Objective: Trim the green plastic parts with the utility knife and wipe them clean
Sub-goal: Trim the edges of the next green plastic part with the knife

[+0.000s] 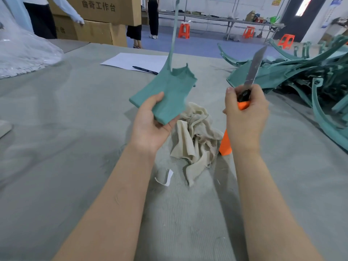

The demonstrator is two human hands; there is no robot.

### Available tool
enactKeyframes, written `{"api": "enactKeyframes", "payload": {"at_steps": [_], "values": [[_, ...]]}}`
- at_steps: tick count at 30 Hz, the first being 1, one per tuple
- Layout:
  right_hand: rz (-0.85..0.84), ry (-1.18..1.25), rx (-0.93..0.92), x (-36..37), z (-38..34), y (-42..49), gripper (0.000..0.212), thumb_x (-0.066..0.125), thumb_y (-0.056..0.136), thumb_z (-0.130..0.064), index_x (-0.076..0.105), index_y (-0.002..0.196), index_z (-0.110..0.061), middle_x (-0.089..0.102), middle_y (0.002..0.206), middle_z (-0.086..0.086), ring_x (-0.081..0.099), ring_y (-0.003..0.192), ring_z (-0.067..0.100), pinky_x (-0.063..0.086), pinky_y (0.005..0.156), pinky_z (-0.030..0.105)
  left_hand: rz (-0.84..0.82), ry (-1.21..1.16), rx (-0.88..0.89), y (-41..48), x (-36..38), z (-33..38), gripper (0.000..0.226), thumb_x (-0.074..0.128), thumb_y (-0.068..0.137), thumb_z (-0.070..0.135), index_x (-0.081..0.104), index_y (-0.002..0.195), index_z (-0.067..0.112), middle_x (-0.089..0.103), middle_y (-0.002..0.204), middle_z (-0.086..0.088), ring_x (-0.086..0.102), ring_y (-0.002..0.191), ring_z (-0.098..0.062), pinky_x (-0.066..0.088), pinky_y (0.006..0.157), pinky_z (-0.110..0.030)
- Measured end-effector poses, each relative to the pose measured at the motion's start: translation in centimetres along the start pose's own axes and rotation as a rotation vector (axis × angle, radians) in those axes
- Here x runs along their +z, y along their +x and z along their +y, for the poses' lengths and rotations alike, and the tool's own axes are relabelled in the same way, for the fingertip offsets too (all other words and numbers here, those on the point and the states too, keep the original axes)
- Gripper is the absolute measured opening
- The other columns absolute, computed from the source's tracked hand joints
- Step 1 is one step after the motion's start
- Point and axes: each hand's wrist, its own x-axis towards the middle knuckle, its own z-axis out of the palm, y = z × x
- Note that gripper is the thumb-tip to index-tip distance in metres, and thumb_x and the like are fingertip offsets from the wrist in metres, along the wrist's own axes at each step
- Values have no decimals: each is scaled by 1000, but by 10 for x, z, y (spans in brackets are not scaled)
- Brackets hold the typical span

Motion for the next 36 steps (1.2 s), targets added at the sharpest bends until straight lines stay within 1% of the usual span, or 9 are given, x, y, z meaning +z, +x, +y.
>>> {"api": "enactKeyframes", "payload": {"at_steps": [5, 7, 11, 14, 19, 21, 26, 31, 36], "values": [[-274, -257, 288, 2, 30, 3, 17, 55, 88, -12, 43, 99, -7, 49, 81, 5, 55, 79, 29, 42, 65, 37, 24, -92, 3, 2, -1, 3, 8, 57, 91, 8, 59, 99, 10, 69, 84, -8, 68, 76, -22, 57, 61, -27], [-339, -316, 255, 2, 32, 4, 10, 49, 91, -11, 46, 98, -4, 47, 88, 10, 46, 77, 27, 36, 65, 34, 26, -108, 4, 2, -2, 4, 10, 57, 91, 8, 59, 101, 10, 68, 87, -9, 66, 79, -22, 57, 62, -27], [-364, -217, 250, 1, 21, 4, 18, 44, 101, -28, 42, 99, -10, 58, 83, 13, 60, 74, 31, 49, 70, 43, 59, -138, 29, 2, -2, 4, 15, 57, 90, 7, 59, 105, 9, 69, 86, -9, 67, 75, -21, 57, 63, -28], [-417, -101, 379, 0, 16, 2, 27, 39, 101, -40, 44, 107, -14, 71, 79, 9, 65, 69, 18, 47, 64, 32, 65, -174, 16, 3, -3, 4, 18, 57, 90, 6, 59, 108, 8, 69, 91, -11, 68, 78, -23, 58, 65, -28], [-523, -98, 245, -2, 10, 4, 25, 46, 100, -36, 58, 99, -14, 57, 77, -7, 54, 60, -2, 46, 67, 28, 52, -244, -42, 3, -6, 5, 25, 54, 91, 4, 57, 116, 6, 67, 109, -14, 67, 90, -26, 59, 71, -31], [-542, -4, 247, -2, 7, 3, 15, 46, 100, -31, 55, 94, -22, 59, 82, -5, 61, 69, 4, 51, 73, 30, 53, -254, -65, 3, -6, 6, 27, 53, 91, 4, 57, 117, 5, 65, 117, -14, 66, 95, -26, 60, 71, -30], [-573, -39, 120, 3, 4, -5, 31, 45, 99, -38, 49, 89, -8, 55, 63, 0, 54, 53, 15, 46, 55, 27, 50, -229, -113, 2, -7, 10, 31, 53, 92, 6, 58, 122, 3, 61, 129, -14, 66, 91, -24, 58, 57, -25], [-681, -119, 11, 2, 7, -5, 15, 47, 100, -30, 50, 89, -22, 67, 73, 1, 58, 62, 8, 47, 66, 31, 63, -222, -146, 1, -7, 12, 26, 53, 92, 7, 58, 117, 2, 60, 129, -14, 67, 87, -25, 54, 48, -21], [-546, -170, 63, 4, 10, -5, 45, 39, 100, -46, 50, 86, -4, 61, 64, 9, 54, 49, 11, 44, 46, 27, 45, -195, -148, 0, -5, 12, 25, 53, 92, 7, 58, 116, 3, 60, 129, -14, 66, 91, -25, 54, 50, -21]]}}
